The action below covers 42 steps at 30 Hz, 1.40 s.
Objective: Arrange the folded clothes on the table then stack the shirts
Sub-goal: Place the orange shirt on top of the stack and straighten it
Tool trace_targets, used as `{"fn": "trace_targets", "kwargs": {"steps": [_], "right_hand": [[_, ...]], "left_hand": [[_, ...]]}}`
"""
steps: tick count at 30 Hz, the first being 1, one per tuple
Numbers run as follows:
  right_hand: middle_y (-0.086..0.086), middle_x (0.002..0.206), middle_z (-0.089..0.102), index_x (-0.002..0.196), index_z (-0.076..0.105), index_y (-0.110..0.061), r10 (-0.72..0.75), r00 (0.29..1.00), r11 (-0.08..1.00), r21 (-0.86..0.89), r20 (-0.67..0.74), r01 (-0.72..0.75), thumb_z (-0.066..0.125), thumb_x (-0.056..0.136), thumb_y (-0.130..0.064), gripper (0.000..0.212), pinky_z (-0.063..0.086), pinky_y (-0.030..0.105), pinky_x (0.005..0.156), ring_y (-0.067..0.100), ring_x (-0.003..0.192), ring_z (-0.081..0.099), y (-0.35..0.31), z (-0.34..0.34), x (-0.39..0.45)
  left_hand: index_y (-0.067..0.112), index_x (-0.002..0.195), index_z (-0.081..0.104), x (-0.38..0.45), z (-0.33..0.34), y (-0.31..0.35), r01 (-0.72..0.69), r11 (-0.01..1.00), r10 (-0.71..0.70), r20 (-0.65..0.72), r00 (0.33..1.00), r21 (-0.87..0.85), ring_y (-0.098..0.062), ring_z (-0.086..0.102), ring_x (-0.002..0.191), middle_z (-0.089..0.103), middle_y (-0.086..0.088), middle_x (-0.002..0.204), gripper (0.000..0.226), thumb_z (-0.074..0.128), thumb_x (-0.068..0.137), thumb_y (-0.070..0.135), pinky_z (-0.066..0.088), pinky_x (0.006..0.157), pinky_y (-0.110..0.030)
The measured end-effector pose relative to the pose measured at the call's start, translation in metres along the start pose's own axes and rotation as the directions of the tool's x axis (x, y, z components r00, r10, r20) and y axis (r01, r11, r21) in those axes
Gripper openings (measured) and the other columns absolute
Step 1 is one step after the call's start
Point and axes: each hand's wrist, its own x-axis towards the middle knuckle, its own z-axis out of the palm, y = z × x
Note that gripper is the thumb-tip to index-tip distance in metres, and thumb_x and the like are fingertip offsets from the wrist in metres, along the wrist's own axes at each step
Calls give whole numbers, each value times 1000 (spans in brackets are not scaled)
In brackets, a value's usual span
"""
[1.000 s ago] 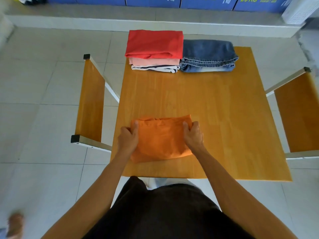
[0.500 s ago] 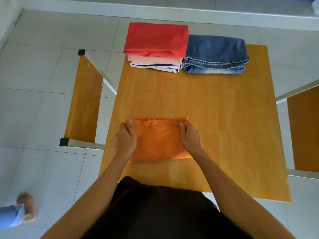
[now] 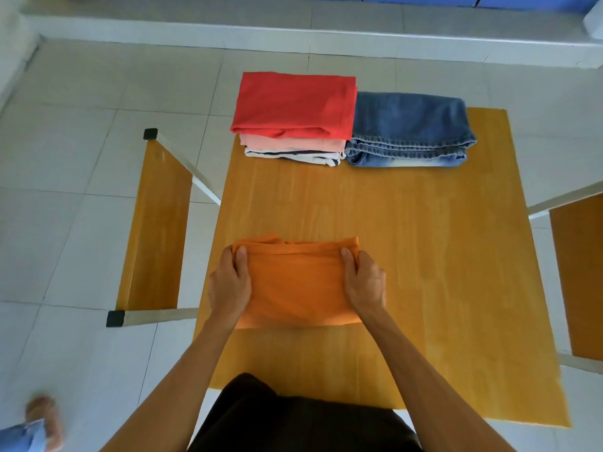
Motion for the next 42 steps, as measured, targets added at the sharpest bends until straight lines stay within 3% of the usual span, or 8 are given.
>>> {"fn": "trace_targets", "kwargs": {"steps": [4,9,12,15,19,30,37,42], "right_hand": [[-2,58,52,68,48,-12,-36,998,996,74,-60,41,49,102,-48,50,32,29,47,15,51,48,-46,-9,38],[-2,62,53,68,47,-11,-82,989,986,134,-121,99,47,103,-49,51,33,32,50,12,56,48,-129,-36,105],[-4,62,50,70,45,-12,-112,974,974,174,-196,147,47,103,-48,49,34,20,48,9,56,45,-170,-48,147],[-5,63,50,70,44,-13,-140,958,967,174,-249,186,46,103,-48,48,34,24,50,8,57,46,-205,-54,187],[-3,63,50,69,42,-14,-162,951,963,167,-265,211,45,103,-49,49,33,28,51,10,57,46,-231,-51,239],[-1,69,56,75,51,-11,-53,979,990,119,-197,78,47,103,-44,43,38,28,55,12,63,52,-210,-6,305],[1,80,64,92,63,-4,-70,950,978,165,-305,125,48,102,-48,48,43,24,54,9,67,56,-216,-15,310],[0,81,60,88,60,-8,-9,965,993,111,-261,39,46,103,-46,43,41,28,55,9,65,51,-198,-2,304]], "left_hand": [[19,124,58,55,-17,36,-87,996,84,-65,994,-37,-27,62,109,67,-3,116,58,24,100,60,44,100,-48],[20,95,63,144,-48,106,-231,962,208,-161,965,-144,-8,59,75,63,7,81,49,31,101,56,50,74,-27],[18,92,64,201,-60,144,-329,934,299,-197,934,-142,-6,58,73,63,6,80,50,32,102,55,41,67,-17],[16,88,65,251,-66,177,-390,911,359,-209,910,-133,-1,54,67,60,7,77,49,33,102,52,32,58,-6],[19,81,59,303,-62,201,-369,922,347,-169,922,-116,2,49,63,54,12,69,44,35,102,49,30,52,-6],[13,119,66,356,-8,181,-97,988,102,36,994,-119,-23,59,100,65,-6,111,57,35,100,56,41,79,-30],[27,90,65,367,-17,202,-159,964,149,-64,987,-212,-5,55,72,58,13,78,42,39,97,59,47,69,-25],[16,86,68,365,2,182,-125,991,126,10,992,-56,-18,63,81,65,1,81,63,30,97,65,49,76,-32]]}}
